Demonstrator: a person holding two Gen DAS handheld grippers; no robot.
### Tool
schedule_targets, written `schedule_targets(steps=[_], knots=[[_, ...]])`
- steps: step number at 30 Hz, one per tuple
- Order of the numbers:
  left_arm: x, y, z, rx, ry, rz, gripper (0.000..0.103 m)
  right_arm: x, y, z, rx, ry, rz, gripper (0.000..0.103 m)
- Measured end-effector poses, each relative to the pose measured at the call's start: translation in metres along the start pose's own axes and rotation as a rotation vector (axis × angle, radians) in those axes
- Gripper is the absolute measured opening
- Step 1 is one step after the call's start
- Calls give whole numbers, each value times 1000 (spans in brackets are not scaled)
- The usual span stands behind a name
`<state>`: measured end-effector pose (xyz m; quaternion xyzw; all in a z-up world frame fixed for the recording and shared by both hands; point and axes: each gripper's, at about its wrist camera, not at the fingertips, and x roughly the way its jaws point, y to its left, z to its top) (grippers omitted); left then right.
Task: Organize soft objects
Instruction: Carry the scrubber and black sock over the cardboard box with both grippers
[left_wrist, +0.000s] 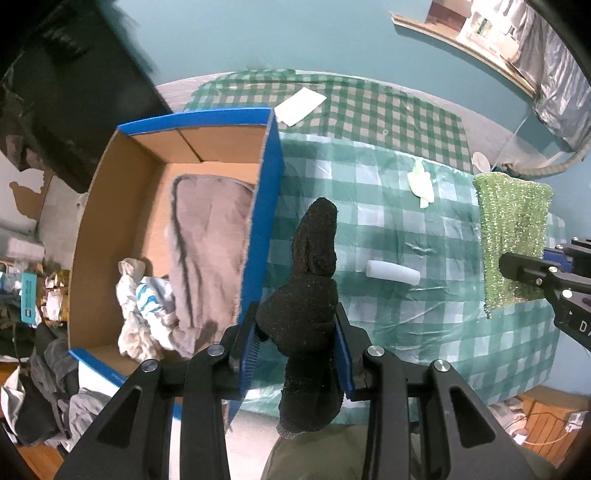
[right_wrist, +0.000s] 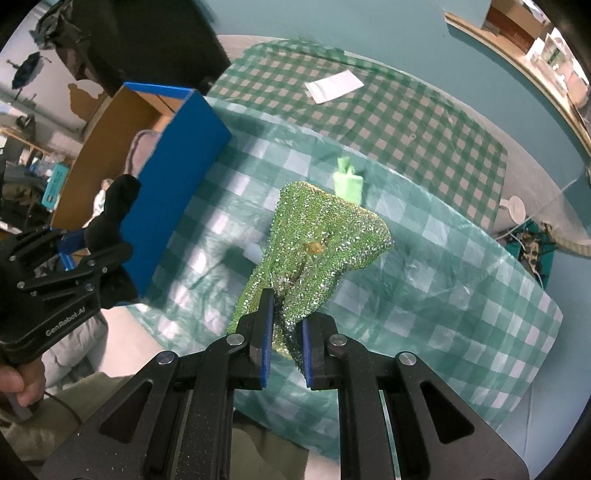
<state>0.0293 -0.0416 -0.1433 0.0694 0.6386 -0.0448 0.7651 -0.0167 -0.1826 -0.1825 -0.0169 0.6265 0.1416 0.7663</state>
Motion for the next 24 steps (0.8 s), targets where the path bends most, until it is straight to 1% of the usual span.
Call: schedule_targets(steps=[9,18,24], knots=[[-13,21,-5,-36,-19,16,36,-11,32,15,-71,-13,9,12],[-21,52,-12,-108,-21,18,36,-17,62,30,-148,-25,16,12],[-24,76,-16,-159,-17,25,36,-15,87,37,-195,-22,37,12]])
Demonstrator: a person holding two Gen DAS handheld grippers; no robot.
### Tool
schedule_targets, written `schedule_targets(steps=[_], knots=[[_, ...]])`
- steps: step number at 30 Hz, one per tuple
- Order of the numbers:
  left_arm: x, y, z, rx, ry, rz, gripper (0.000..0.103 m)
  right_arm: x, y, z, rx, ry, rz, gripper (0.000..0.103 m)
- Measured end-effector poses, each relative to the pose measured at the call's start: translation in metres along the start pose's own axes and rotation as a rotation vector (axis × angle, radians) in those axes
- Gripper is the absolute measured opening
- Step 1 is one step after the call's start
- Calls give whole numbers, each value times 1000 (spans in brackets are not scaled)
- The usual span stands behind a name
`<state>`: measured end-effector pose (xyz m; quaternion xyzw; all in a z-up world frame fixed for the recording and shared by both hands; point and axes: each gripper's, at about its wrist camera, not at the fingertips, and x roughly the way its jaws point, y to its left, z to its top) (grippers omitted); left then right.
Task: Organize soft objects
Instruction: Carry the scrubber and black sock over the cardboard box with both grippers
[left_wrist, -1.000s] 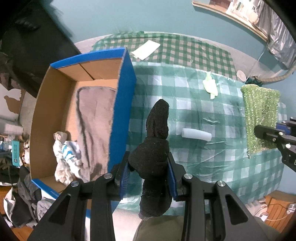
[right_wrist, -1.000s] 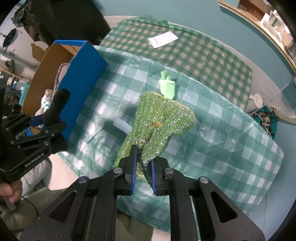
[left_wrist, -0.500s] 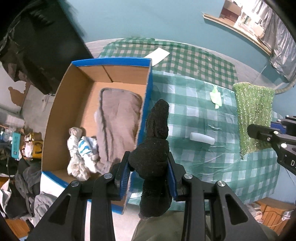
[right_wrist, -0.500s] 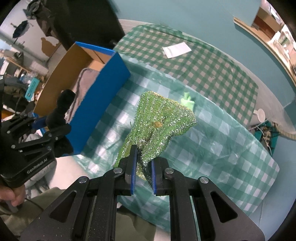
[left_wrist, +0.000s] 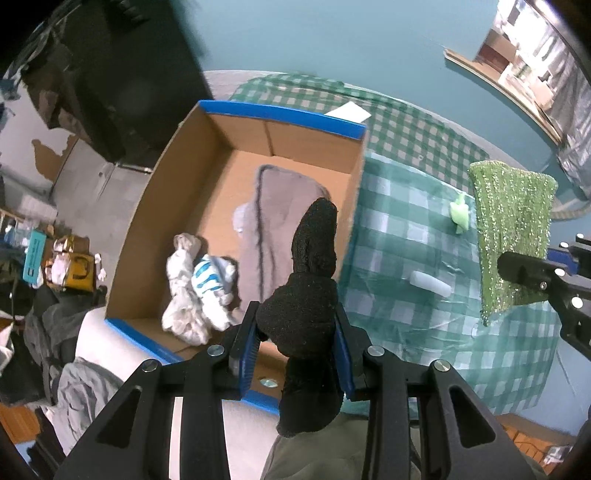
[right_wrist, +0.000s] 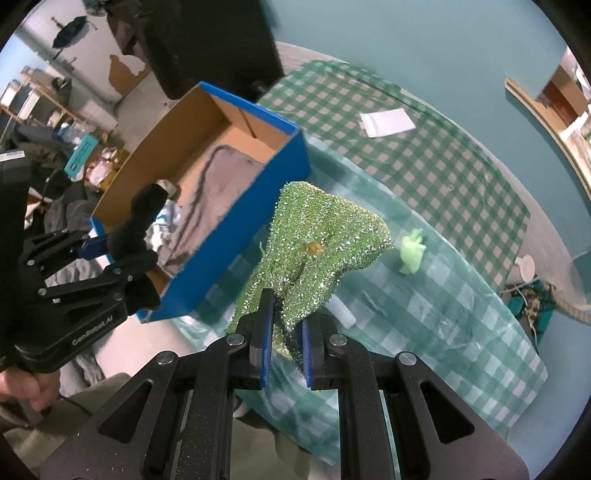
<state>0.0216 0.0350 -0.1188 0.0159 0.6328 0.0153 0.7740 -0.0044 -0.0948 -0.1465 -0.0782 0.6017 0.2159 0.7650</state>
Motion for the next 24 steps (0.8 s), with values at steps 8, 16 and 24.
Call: schedule_targets(steps=[8,16,24], knots=[[-4,25,-1,-53,-3,10,36,5,28,16,-56,-1,21,12],[-1,51,-2,-91,7,18,36,13,58,33,-101,-4,35,12],[5,75,3,-119,17,24,36,25,84,49,-148,2,51,12]])
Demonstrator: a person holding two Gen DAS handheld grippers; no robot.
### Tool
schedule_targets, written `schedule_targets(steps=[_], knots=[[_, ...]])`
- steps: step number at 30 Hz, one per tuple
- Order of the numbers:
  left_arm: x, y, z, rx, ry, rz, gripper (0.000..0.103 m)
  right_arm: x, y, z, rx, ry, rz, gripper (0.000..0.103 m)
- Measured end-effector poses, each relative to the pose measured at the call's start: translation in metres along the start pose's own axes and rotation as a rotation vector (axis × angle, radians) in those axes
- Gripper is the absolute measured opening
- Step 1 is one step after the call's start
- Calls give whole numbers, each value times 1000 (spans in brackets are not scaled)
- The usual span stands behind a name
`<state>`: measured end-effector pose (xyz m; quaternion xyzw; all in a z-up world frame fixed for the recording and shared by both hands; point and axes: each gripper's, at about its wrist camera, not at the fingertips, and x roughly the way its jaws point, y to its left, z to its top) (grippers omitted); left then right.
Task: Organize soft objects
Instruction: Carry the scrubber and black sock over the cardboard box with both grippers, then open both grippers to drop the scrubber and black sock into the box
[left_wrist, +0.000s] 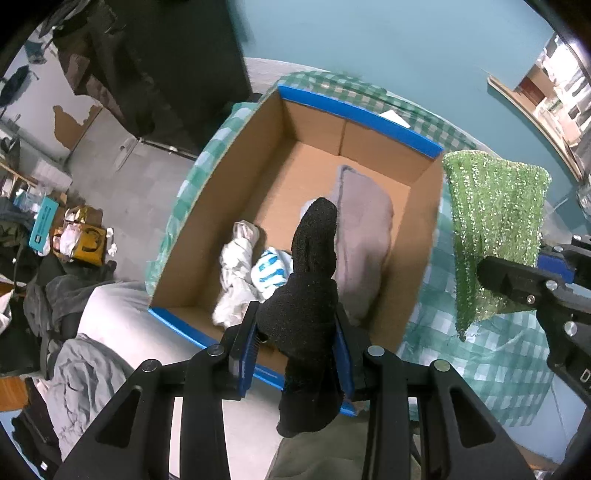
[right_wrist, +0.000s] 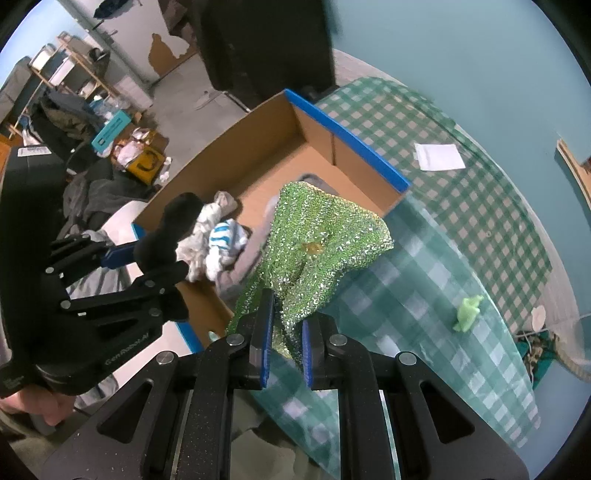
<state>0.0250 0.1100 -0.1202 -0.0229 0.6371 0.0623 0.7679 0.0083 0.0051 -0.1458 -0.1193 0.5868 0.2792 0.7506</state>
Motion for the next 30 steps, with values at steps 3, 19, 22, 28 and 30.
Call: schedule_targets(steps=[3,19,22,28,30], knots=[[4,9,4,-8,3,8,36,6,6,8,-7,4,4,12],[47,39,19,-29,64,28,37,63,19,42,0,79,15,15],[54,39,20,-29,81,29,37,72,19,45,18,91,15,15],[61,38,20,-29,114,38,41,74,13,51,57,70,8,33],[60,38,19,-27,106,49,49,73,11,51,73,66,11,34]])
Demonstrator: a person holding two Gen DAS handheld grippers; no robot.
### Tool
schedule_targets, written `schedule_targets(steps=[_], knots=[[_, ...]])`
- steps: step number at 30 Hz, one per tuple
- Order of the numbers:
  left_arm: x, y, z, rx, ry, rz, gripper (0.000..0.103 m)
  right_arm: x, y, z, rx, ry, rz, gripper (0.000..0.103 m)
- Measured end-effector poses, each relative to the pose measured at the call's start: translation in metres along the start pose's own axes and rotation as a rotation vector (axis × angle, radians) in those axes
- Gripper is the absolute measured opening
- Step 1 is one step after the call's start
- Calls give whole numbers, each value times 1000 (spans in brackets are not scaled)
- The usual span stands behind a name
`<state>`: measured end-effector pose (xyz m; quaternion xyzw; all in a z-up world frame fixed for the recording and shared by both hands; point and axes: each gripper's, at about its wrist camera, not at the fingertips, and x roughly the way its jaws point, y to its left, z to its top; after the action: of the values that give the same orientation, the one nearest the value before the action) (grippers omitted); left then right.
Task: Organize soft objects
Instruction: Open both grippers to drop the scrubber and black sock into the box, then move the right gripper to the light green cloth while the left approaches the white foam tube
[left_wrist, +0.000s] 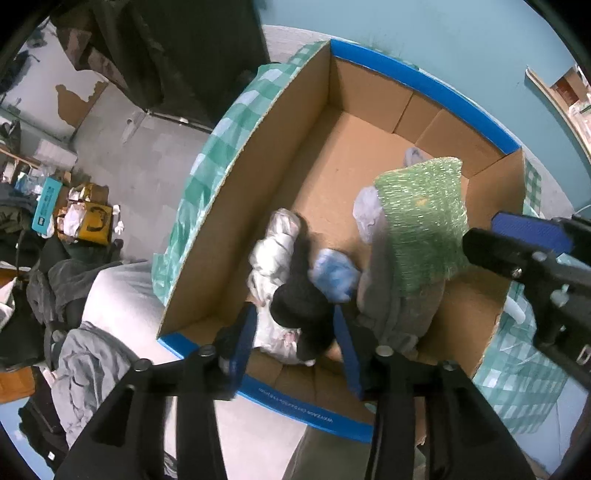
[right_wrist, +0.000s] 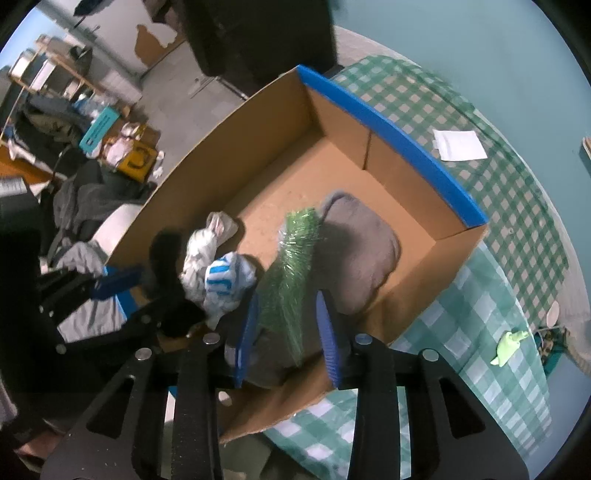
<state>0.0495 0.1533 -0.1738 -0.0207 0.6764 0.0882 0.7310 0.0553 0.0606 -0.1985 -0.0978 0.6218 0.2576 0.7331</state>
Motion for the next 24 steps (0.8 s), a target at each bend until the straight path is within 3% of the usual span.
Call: schedule_targets(steps=[5,9,12,24], knots=[[-8,0,-3,2,-17,6,63,-10,-3,-4,6,-15,-12,53],[-16,-1,-5,2,-23,-2,79,-17,-9,-11,18,-24,-9,57],[-21,-3,-5,-9,-26,-13,80,-23,-17,-15,43,-33,-25,62],[-41,-37,-15,78,-61,4,81,-47,-50,-40,95,-51,-31,63]])
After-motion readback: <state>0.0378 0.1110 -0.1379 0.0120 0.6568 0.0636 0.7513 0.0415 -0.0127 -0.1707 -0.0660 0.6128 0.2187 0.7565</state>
